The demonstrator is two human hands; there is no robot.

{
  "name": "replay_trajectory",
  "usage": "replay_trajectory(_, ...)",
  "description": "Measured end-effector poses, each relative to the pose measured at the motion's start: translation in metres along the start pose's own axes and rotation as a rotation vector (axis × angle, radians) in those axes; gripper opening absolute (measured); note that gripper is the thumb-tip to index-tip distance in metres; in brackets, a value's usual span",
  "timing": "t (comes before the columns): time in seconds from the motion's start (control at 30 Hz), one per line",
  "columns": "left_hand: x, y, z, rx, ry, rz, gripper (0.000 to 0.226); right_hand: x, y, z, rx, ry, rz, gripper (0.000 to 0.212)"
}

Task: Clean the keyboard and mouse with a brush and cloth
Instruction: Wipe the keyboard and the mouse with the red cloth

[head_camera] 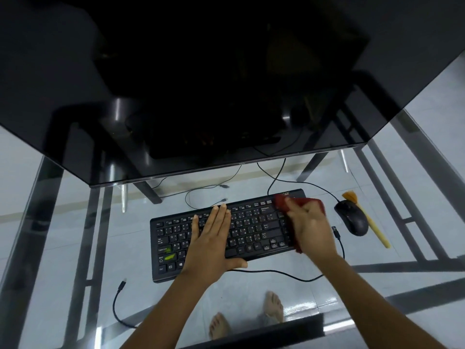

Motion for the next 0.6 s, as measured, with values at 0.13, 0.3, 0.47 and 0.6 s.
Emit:
replay_trajectory(0.13,0.003,0.001,0.0,-0.015,0.009,-0.01,0.121,0.017,0.023,-0.015,-0.064,-0.135,-0.051,0.034)
replay_trajectory(0.3,-0.001,0.0,0.0,-0.005,0.008,-0.036,0.121,0.04,0.069,-0.027,-0.567,0.135,-0.048,0.039)
replay_trajectory(0.47,-0.003,-0.001,-0.001,-0.017,0.007,-0.035,0.12,0.008,0.015,0.026,-0.055,-0.17,-0.094,0.034)
replay_trajectory(0.6,-0.001,-0.001,-0.001,-0.023,0.013,-0.033,0.121,0.034,0.06,-0.005,-0.175,-0.047,-0.044,0.034)
Point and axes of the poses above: each hand's wrist, its own z-axis towards the middle knuckle, its own x-axis out of the palm, y = z × x, the point moved 6 cm from there along z, towards the middle knuckle, and after that the axes turned 3 degrees about -y, right-handed, at the moved point
